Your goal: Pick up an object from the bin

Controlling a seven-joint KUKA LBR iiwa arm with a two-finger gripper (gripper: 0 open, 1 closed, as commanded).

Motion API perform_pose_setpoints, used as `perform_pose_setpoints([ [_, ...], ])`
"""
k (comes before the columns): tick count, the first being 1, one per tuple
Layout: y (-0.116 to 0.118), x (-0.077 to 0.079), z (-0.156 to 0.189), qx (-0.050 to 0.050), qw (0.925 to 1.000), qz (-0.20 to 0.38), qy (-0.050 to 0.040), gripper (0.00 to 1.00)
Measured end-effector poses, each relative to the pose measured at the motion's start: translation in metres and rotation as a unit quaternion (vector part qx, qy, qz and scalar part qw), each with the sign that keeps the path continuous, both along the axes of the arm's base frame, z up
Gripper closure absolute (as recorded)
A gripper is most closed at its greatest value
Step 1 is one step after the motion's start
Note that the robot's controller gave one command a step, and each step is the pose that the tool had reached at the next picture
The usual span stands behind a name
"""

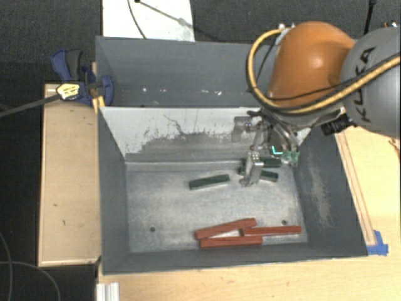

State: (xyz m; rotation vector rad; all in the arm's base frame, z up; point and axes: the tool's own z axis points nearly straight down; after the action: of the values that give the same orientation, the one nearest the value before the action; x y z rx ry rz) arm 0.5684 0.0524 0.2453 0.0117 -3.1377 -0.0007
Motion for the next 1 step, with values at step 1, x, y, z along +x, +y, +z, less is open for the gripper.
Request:
perform_pose_setpoints([
  [1,0.0271,0.0205,-0.1794,0.000,0.9983,0.059,0.0004,0.00],
])
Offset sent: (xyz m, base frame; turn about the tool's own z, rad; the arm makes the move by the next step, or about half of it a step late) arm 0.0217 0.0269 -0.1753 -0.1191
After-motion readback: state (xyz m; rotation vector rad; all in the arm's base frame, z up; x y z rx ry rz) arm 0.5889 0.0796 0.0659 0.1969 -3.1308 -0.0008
